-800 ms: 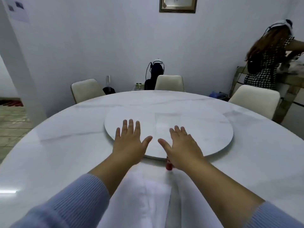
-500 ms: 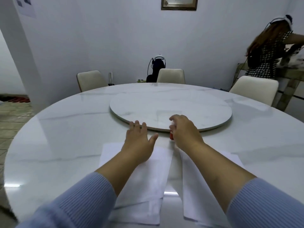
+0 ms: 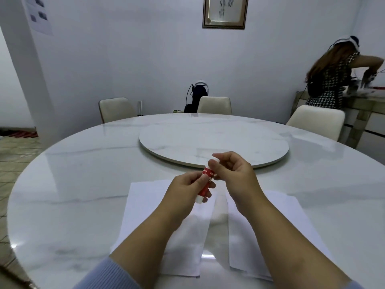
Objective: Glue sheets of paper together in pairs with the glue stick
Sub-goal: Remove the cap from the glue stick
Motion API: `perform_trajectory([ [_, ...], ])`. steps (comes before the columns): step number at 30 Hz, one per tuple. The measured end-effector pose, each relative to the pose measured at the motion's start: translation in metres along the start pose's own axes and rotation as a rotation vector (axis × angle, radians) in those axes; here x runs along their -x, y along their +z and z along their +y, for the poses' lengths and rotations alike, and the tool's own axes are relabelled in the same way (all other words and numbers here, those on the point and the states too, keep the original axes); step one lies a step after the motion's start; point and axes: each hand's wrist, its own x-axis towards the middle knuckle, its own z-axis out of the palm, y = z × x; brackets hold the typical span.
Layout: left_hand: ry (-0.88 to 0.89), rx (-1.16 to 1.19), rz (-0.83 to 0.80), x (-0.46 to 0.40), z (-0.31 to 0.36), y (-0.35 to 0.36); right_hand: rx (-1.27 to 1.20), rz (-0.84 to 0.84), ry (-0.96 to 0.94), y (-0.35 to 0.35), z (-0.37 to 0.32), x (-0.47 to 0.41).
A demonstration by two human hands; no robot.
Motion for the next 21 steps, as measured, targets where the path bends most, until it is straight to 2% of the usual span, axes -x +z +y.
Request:
perform_trajectory([
  [5,-0.108,0.244,-0.1,0.001,-0.002,-0.003,-0.14,-0.131,0.008,-0.007,0.004,-0.002],
  [9,-0.131,0.363,-0.154,-0.002,-0.005,-0.002,-0.243,-0.167,0.074,0.003,0.003,0.003],
  [12,-0.125,0.397,-0.17,-0.002,-0.007,0.0,-0.237,-0.124,0.136,0.01,0.002,0.005],
  [16,-0.119,0.418,-0.159,-0.003,-0.007,-0.002,-0.335,-0.123,0.089,0.007,0.003,0.005],
  [21,-0.121,0.382,-0.135,0.0,-0.005,-0.003,-0.236,-0.147,0.037,0.008,0.005,0.008],
])
